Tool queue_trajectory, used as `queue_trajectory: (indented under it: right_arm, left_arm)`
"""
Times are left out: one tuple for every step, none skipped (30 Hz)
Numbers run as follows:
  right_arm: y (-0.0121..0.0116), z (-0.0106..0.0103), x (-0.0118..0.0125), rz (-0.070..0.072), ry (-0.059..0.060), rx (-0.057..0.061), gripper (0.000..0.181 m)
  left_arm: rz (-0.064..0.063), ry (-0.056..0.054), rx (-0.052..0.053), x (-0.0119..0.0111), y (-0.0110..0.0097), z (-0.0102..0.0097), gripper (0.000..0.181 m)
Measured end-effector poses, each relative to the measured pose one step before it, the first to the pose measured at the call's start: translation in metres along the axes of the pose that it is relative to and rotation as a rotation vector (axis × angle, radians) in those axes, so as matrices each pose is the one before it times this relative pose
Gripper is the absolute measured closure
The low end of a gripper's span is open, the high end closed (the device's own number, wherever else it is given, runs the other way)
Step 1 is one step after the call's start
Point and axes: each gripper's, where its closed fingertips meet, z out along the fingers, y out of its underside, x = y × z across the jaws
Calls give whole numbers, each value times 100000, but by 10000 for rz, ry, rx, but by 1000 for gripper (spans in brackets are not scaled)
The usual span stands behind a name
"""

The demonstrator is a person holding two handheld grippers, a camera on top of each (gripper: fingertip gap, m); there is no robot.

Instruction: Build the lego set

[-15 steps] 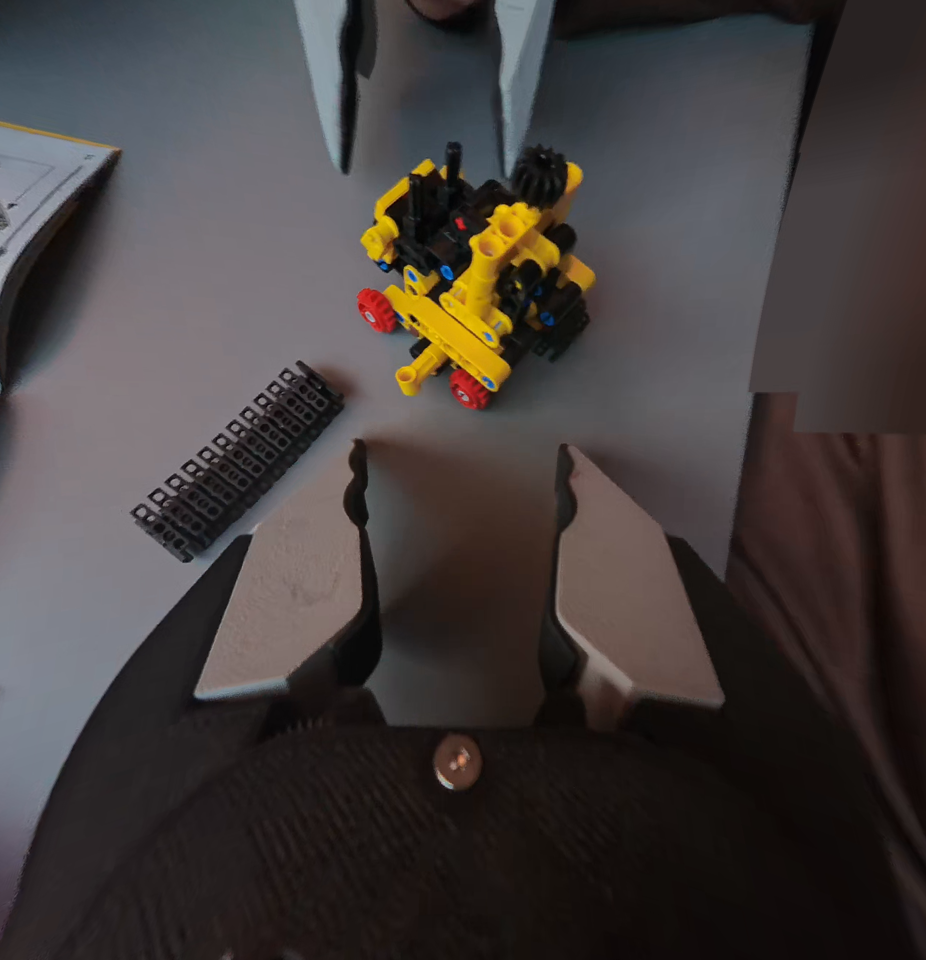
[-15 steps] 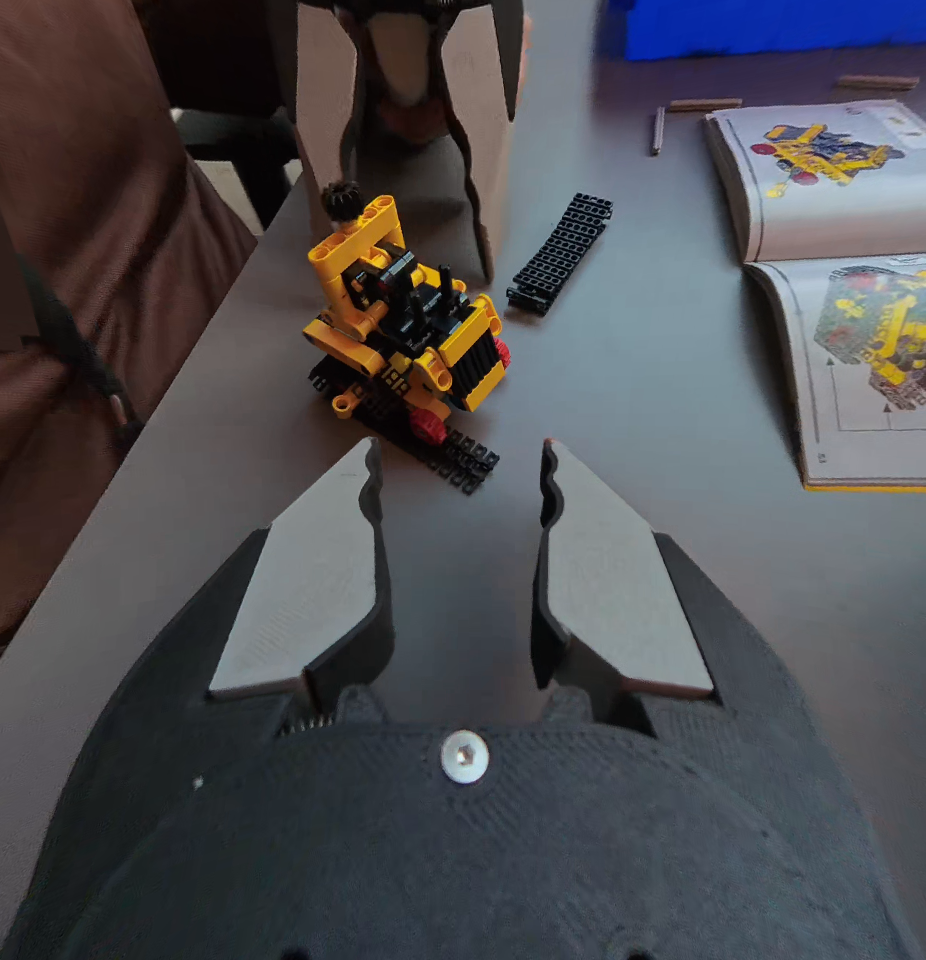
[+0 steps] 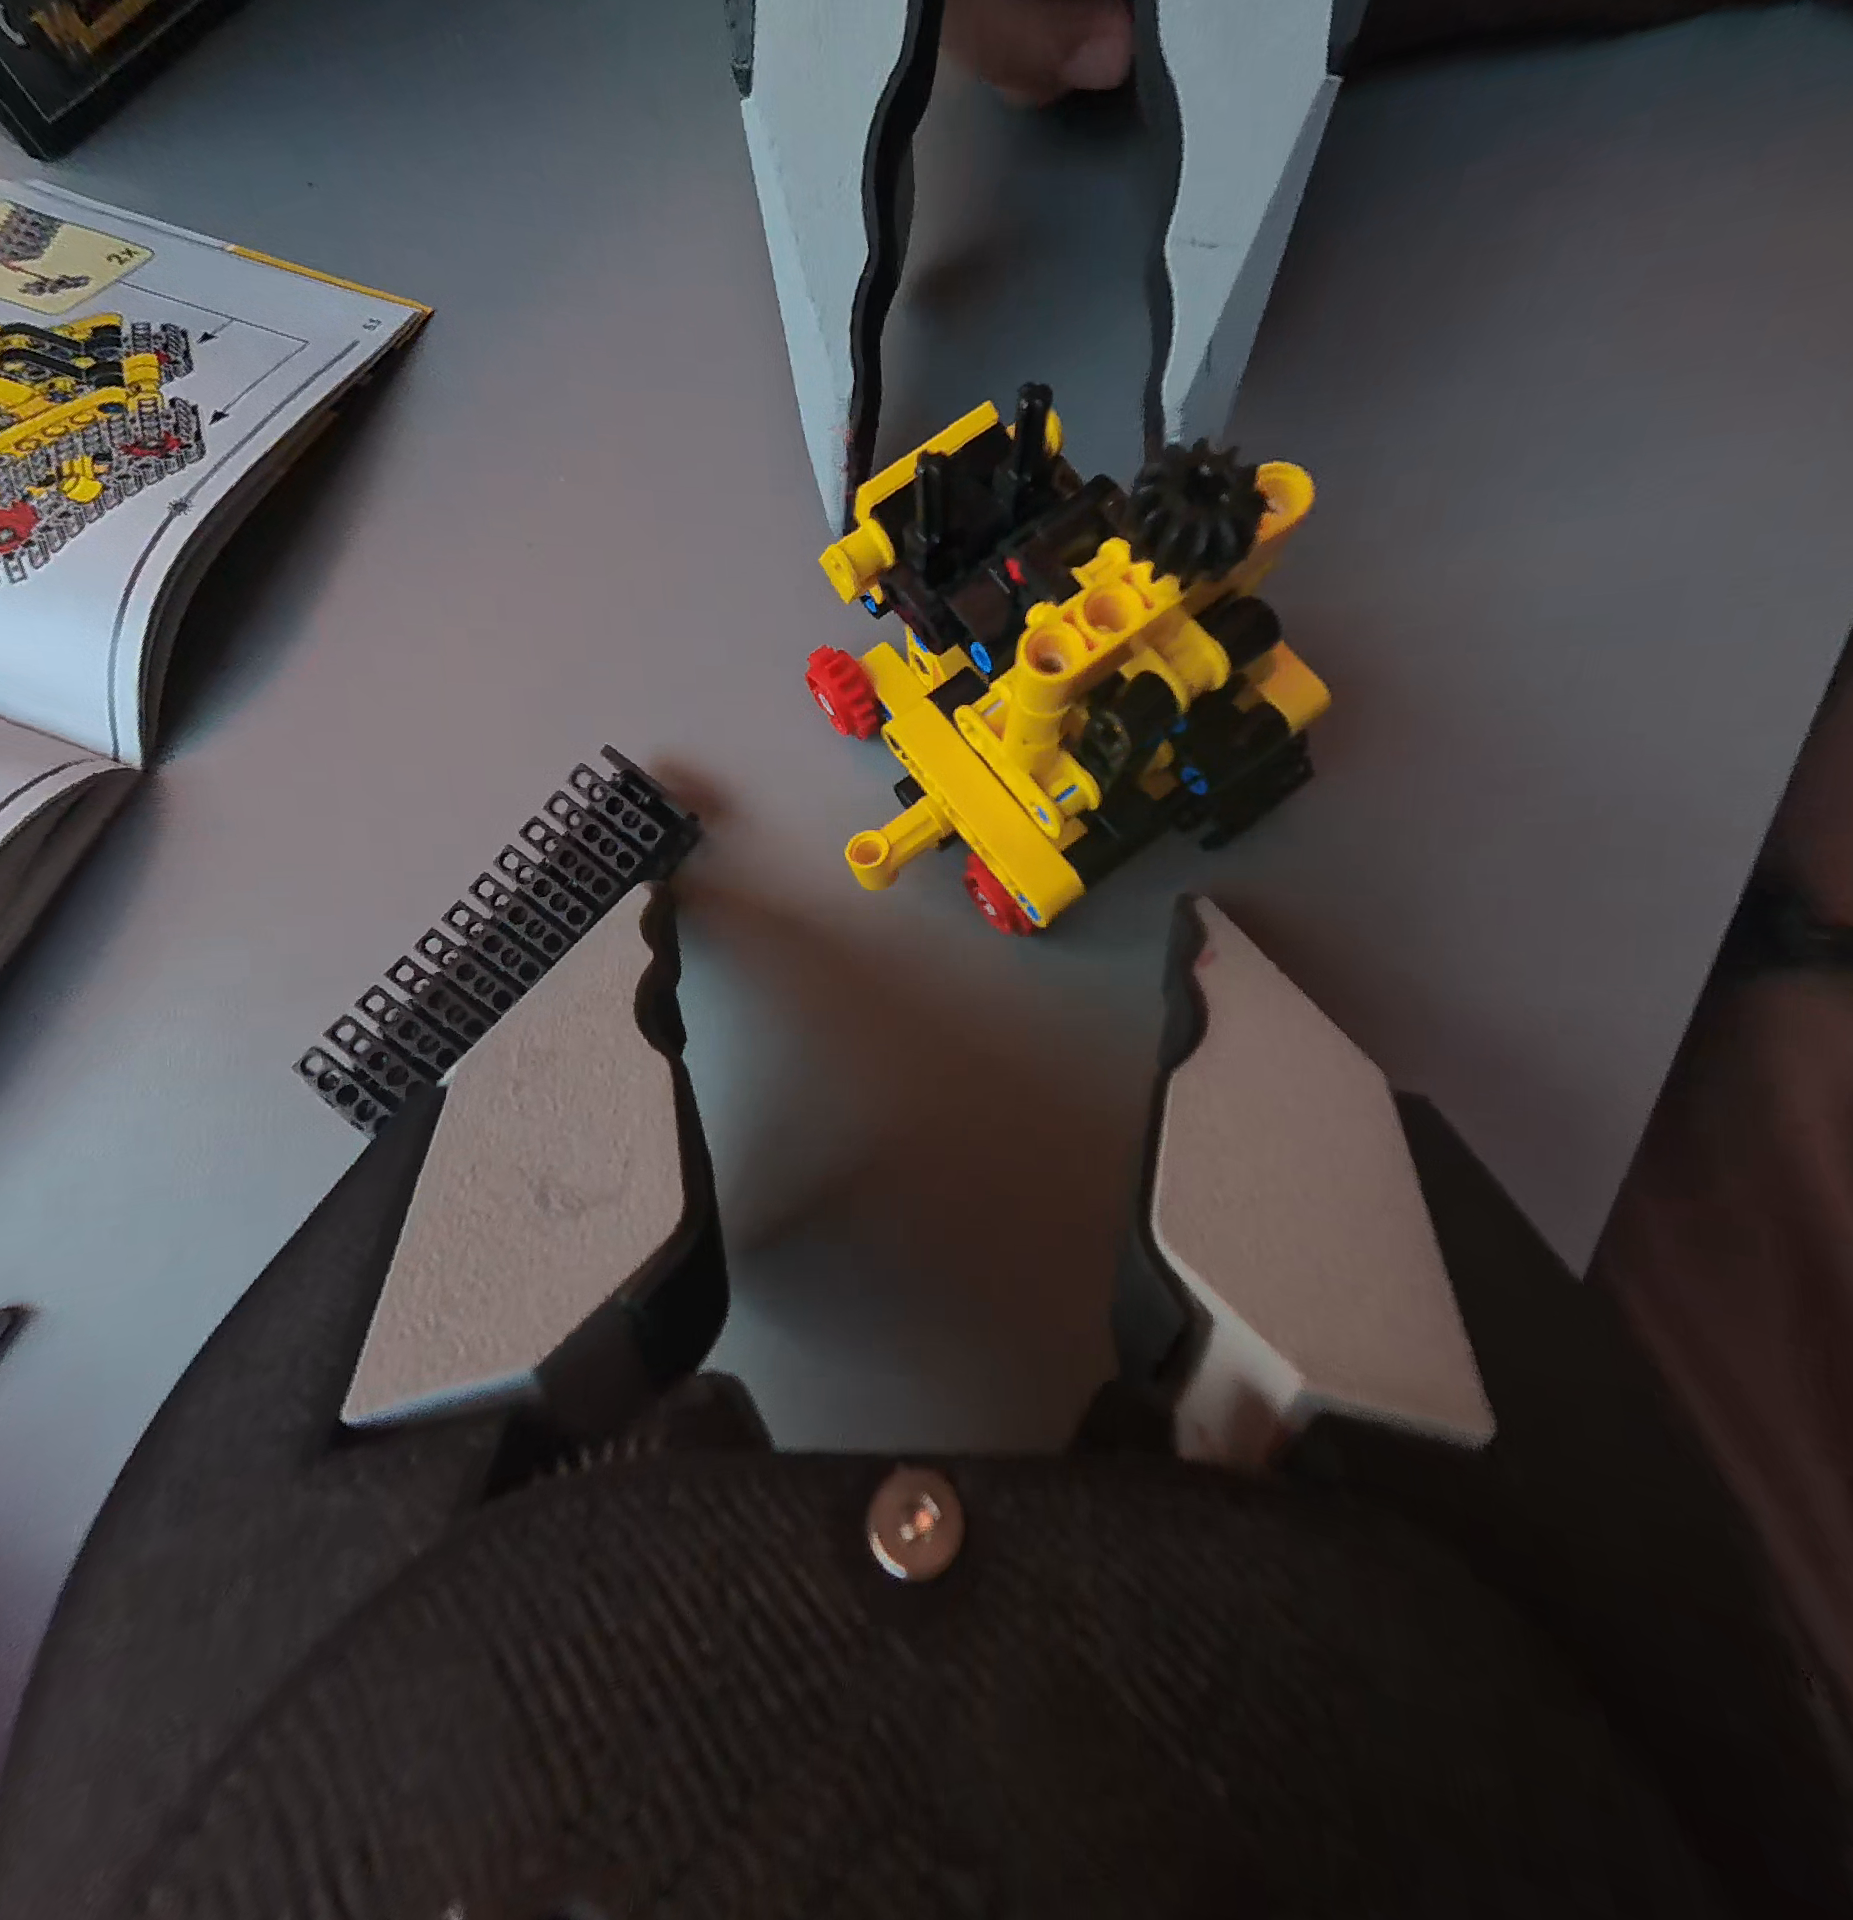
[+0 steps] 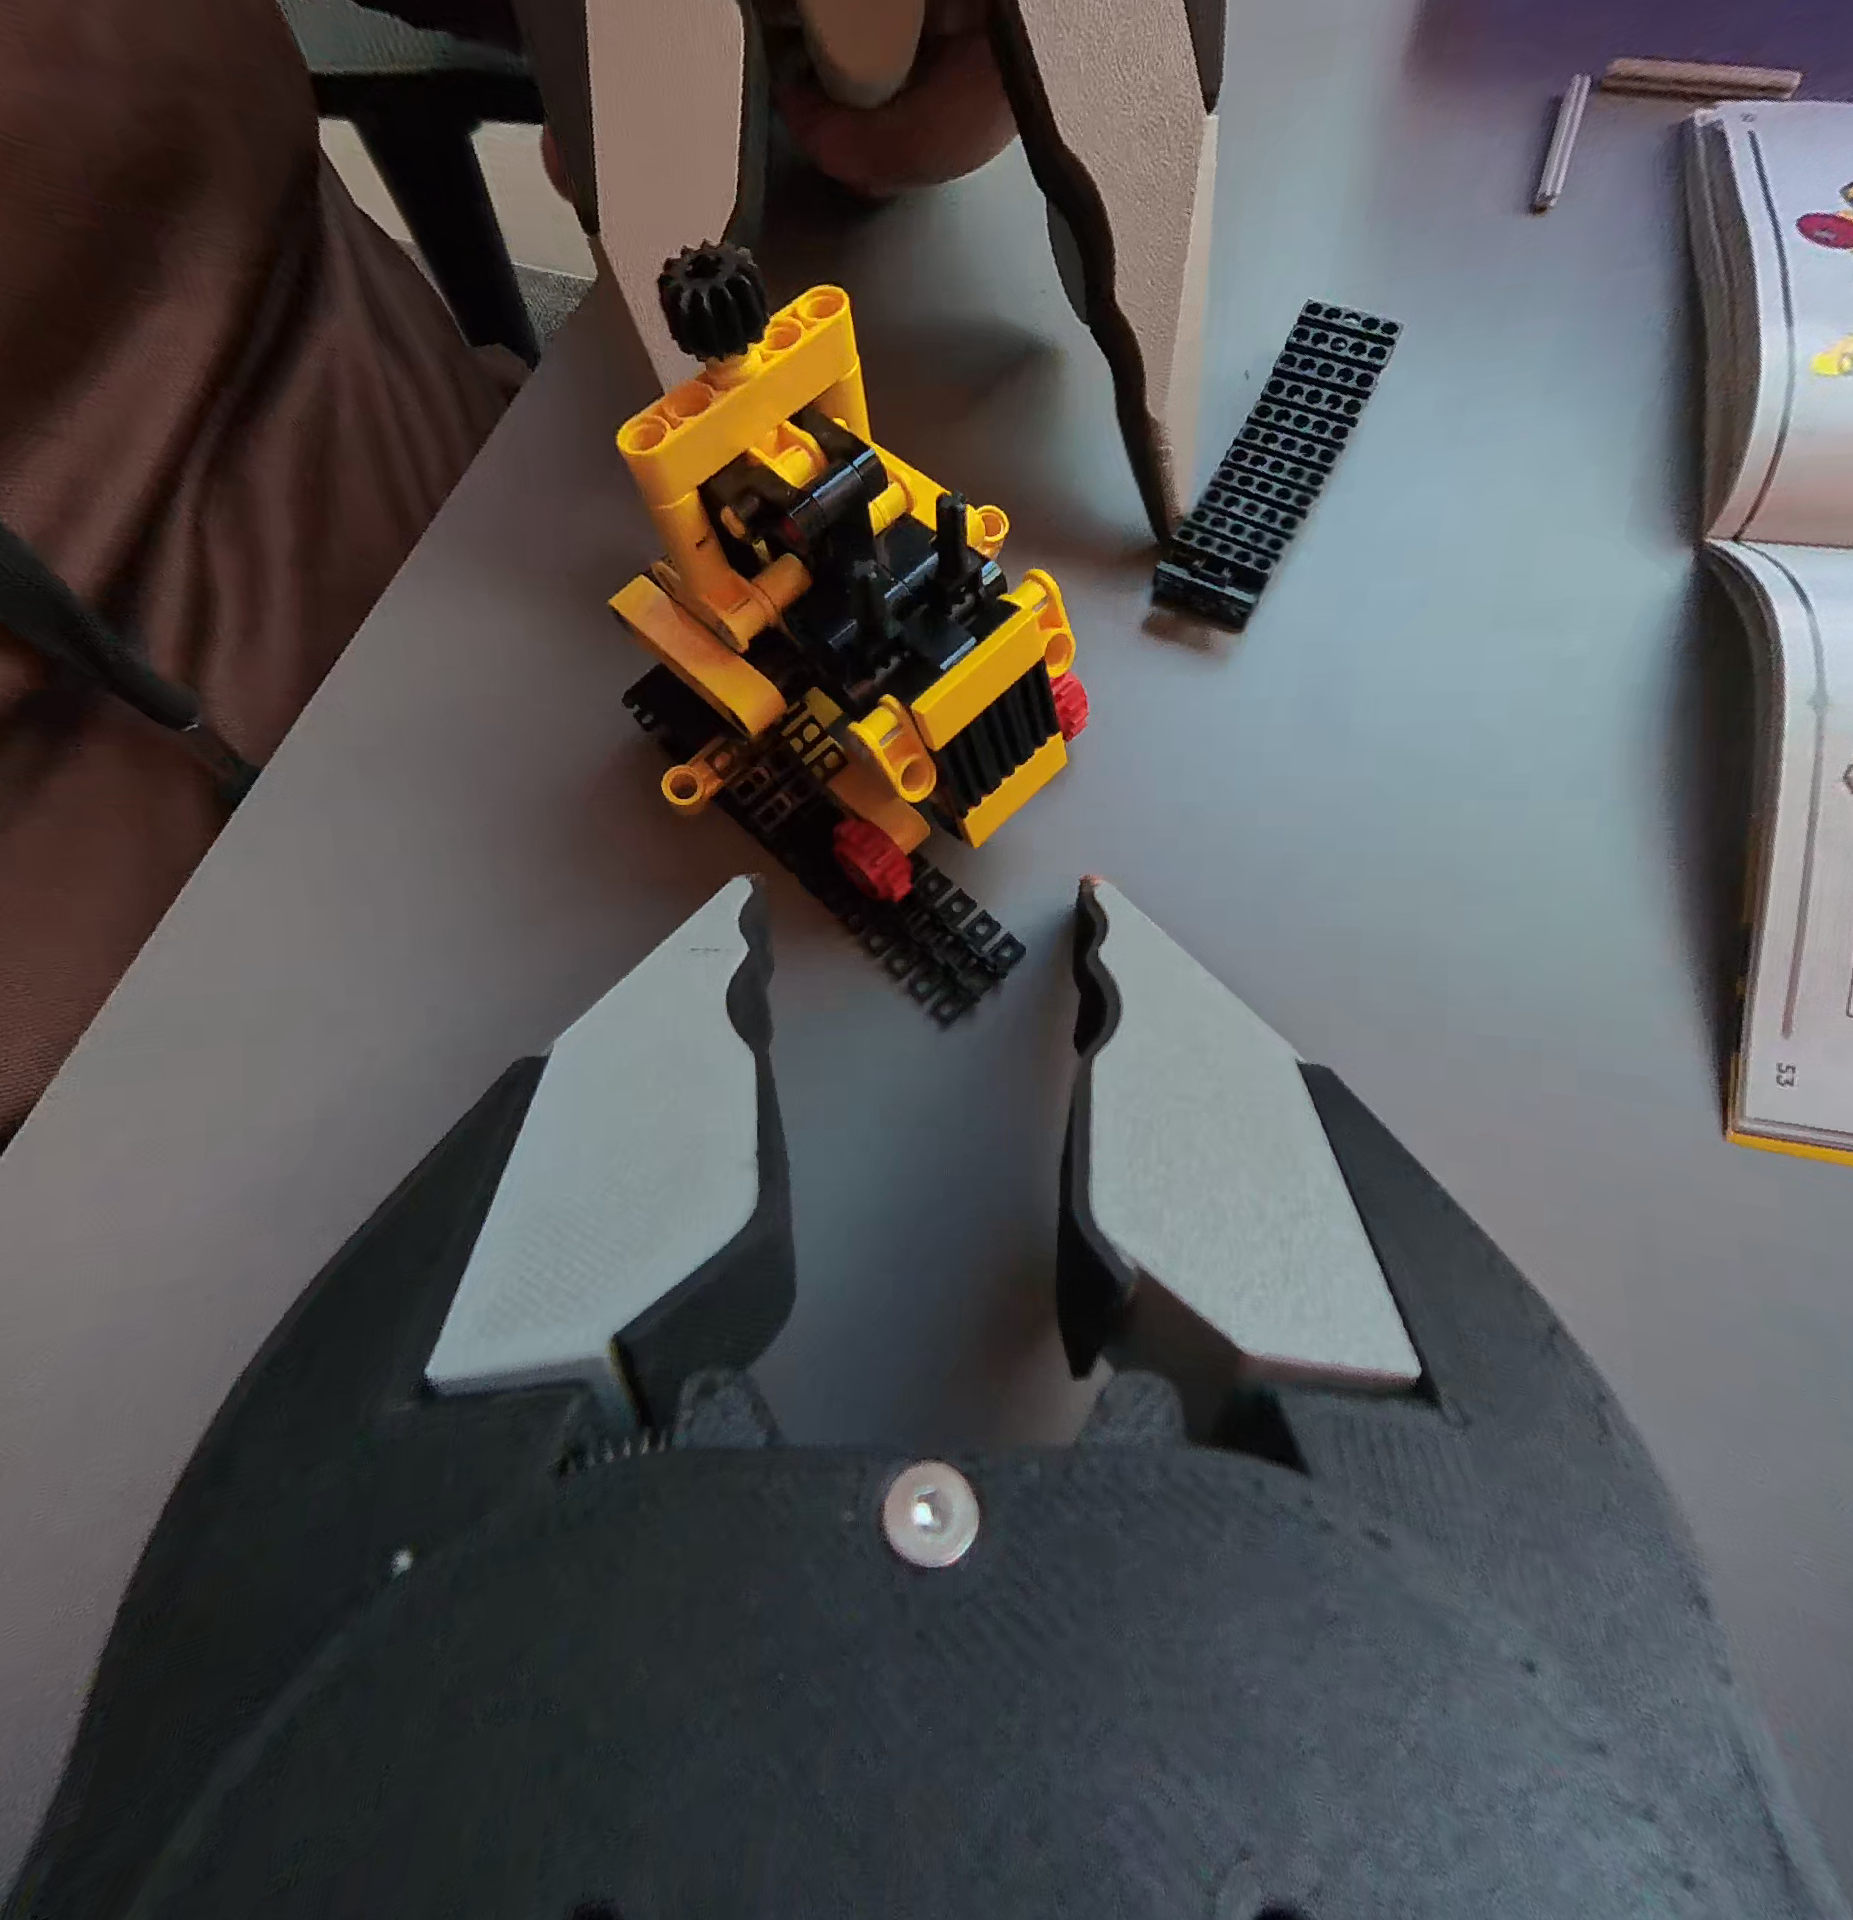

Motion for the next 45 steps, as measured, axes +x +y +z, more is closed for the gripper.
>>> queue_trajectory:
  right_arm:
    - [-18,85,-47,27,-45,-25,126]
    - [-13,101,-65,-3,-35,-38,126]
    - [-32,104,-84,-30,-13,-20,127]
    - [-56,113,-118,-36,-28,-13,128]
    - [-98,136,-82,-17,1,-4,129]
    - [-125,151,-119,-13,-20,-3,130]
    - [-98,160,-96,-24,9,-8,131]
    - [-71,129,-73,-52,45,-17,132]
    - [-26,99,-100,-83,35,-20,132]
    - [2,57,-43,-70,56,-20,132]
    - [4,16,36,-33,67,-11,132]
    - [-3,5,20,1,21,-1,133]
    - [-5,15,-22,12,-24,4,133]
    - [-2,1,15,6,4,0,134]
    - [2,6,24,-9,34,-5,134]
    - [18,12,12,-14,58,-9,135]
    - [22,11,-24,-8,66,-7,135]
    - [23,10,-75,4,65,-3,136]
    - [31,8,-78,7,100,-6,138]
    - [54,-9,-65,-14,133,-14,140]
    - [57,-9,-79,-40,141,-19,142]
    - [57,1,18,-34,205,-23,144]
    - [32,22,22,-18,180,-24,144]
    - [2,35,-35,-11,123,-22,143]
    - [2,33,-20,-32,113,-24,143]
    - [-5,36,-17,-15,89,-21,143]
    - [-26,34,-62,13,39,-9,143]
    - [-39,26,-99,29,8,0,143]
    - [-32,31,-91,29,24,2,142]
    - [-36,39,-79,18,46,-2,143]
    - [-15,40,-16,33,105,-14,143]
    - [-14,29,32,57,141,-21,144]
    - [-12,33,7,76,137,-13,144]
    - [-15,18,-30,80,127,-9,145]
    - [-19,4,-78,98,121,-8,146]
    - [-14,7,-82,119,132,0,146]
    - [-15,13,-96,128,136,-7,145]
    - [-25,23,-106,141,146,-7,145]
    - [-27,27,-100,141,155,-9,146]
    - [-25,16,-101,127,161,-18,145]
    - [-10,6,-119,118,166,-28,147]
    - [-11,-3,-106,116,173,-35,147]
    - [-10,6,-111,124,165,-31,147]
    - [-14,1,-126,151,144,-35,147]
    - [-1,9,-142,186,134,-43,148]
  left_arm:
    - [60,-289,-40,-158,20,66,88]
    - [64,-253,83,-103,-142,-52,87]
    - [64,-306,69,-165,-119,-64,87]
    - [38,-177,42,38,-46,-83,88]
    - [-10,-108,17,105,9,-91,89]
    - [-51,-11,-15,206,88,-87,89]
    - [-66,123,-37,396,168,-125,89]
    - [-92,156,-65,403,235,-152,88]
    - [-127,83,-70,183,273,-173,88]
    - [-153,70,-48,97,242,-152,88]
    - [-141,45,-34,24,150,-41,87]
    - [-59,-57,-4,-77,-46,48,86]
    - [48,-43,17,66,-231,190,86]
    - [71,-35,24,136,-346,313,86]
    - [50,13,8,193,-352,357,85]
    - [10,15,-10,149,-302,336,83]
    - [-18,21,-14,91,-204,242,83]
    - [-29,13,-13,30,-121,144,82]
    - [-16,25,-15,1,-12,51,82]
    - [-44,-2,-13,-92,25,-1,82]
    - [-53,-12,-15,-157,42,-3,81]
    - [5,24,-7,-55,12,6,80]
    - [35,23,-6,-7,18,-13,80]
    - [22,28,0,-12,14,-14,80]
    - [45,38,-2,7,23,-21,80]
    - [57,65,-1,6,20,-19,80]
    - [99,105,-5,42,11,-8,80]
    - [137,145,-5,65,7,-4,80]
    - [190,199,6,109,-12,8,81]
    - [191,196,1,33,-4,3,81]
    - [140,168,-7,-62,6,-3,81]
    - [126,139,-11,-84,12,-21,81]
    - [136,130,-18,-47,32,-34,81]
    - [123,133,-16,-32,47,-37,81]
    - [112,126,-3,-15,43,-55,82]
    - [121,117,-21,-8,64,-49,82]
    - [131,117,-37,-10,58,-61,82]
    - [128,129,-48,-10,62,-44,82]
    - [134,138,-39,-15,53,-41,82]
    - [149,138,-43,-16,64,-50,82]
    - [137,139,-47,-19,51,-48,82]
    - [123,122,-49,-34,62,-44,82]
    - [128,119,-59,-17,55,-45,82]
    - [134,110,-64,-12,64,-50,82]
    - [118,111,-59,-8,62,-37,82]
